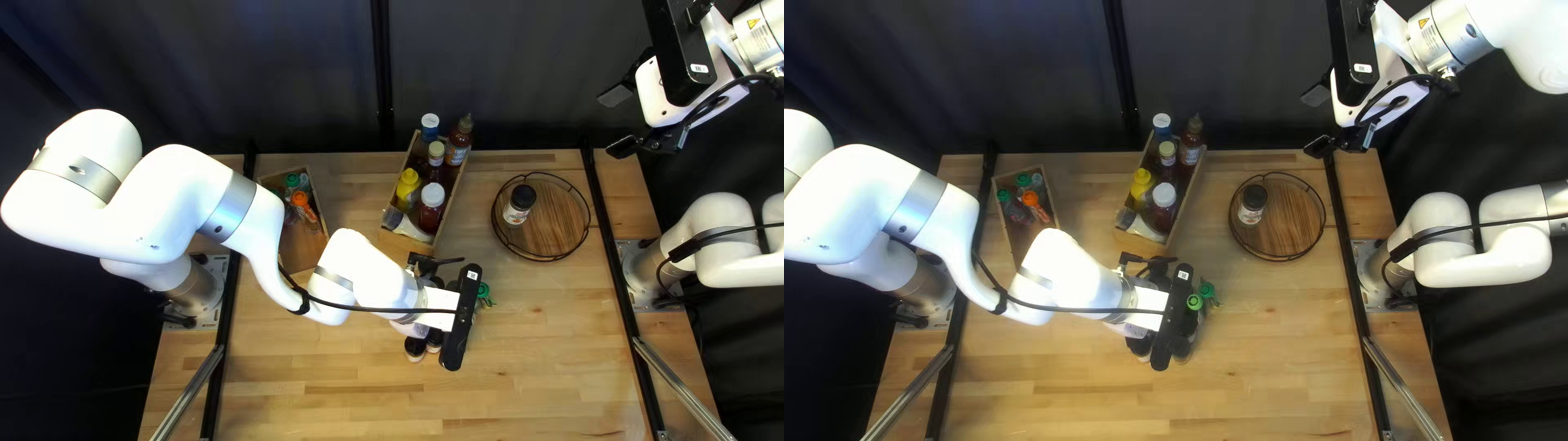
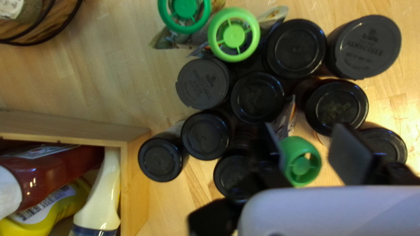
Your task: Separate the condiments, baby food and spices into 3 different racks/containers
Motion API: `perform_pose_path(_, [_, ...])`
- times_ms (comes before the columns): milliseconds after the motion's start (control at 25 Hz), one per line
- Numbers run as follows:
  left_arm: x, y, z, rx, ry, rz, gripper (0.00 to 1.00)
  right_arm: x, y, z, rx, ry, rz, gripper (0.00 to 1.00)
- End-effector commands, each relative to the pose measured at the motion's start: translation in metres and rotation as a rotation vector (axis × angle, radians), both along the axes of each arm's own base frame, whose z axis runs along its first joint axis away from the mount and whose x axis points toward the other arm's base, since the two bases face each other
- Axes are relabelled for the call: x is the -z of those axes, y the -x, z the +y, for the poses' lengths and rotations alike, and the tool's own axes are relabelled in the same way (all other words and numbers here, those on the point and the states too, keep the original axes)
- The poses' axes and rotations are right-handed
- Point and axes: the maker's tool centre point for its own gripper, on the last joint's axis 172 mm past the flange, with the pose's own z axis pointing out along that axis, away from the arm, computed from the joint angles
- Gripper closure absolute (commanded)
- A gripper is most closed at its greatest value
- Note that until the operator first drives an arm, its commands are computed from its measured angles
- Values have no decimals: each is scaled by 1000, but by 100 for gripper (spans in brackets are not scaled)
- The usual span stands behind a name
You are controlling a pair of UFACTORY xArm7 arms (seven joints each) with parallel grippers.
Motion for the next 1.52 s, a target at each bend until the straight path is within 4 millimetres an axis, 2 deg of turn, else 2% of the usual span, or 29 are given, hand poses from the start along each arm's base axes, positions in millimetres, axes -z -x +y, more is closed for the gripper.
perform_pose_path(40, [-15, 15, 3, -3, 3, 28, 100, 0, 0, 0, 0, 0, 0, 0])
perform_pose_path(240, [-50, 41, 6, 26, 35, 76, 100, 0, 0, 0, 0, 0, 0, 0])
perform_pose_path(360, [-68, 66, 18, 73, 57, 104, 100, 0, 0, 0, 0, 0, 0, 0])
perform_pose_path(440, [-75, 80, 23, 98, 65, 115, 100, 0, 0, 0, 0, 0, 0, 0])
perform_pose_path(680, [-93, 152, 53, 214, 57, 172, 100, 0, 0, 0, 0, 0, 0, 0])
perform_pose_path(840, [-99, 180, 71, 265, 30, 200, 100, 0, 0, 0, 0, 0, 0, 0])
perform_pose_path(1040, [-94, 213, 100, 322, 1, 232, 100, 0, 0, 0, 0, 0, 0, 0])
perform_pose_path(1200, [-76, 234, 131, 324, -24, 242, 100, 0, 0, 0, 0, 0, 0, 0])
perform_pose_path(1360, [-57, 248, 161, 289, -54, 240, 100, 0, 0, 0, 0, 0, 0, 0])
perform_pose_path(1520, [-39, 258, 180, 245, -78, 234, 100, 0, 0, 0, 0, 0, 0, 0])
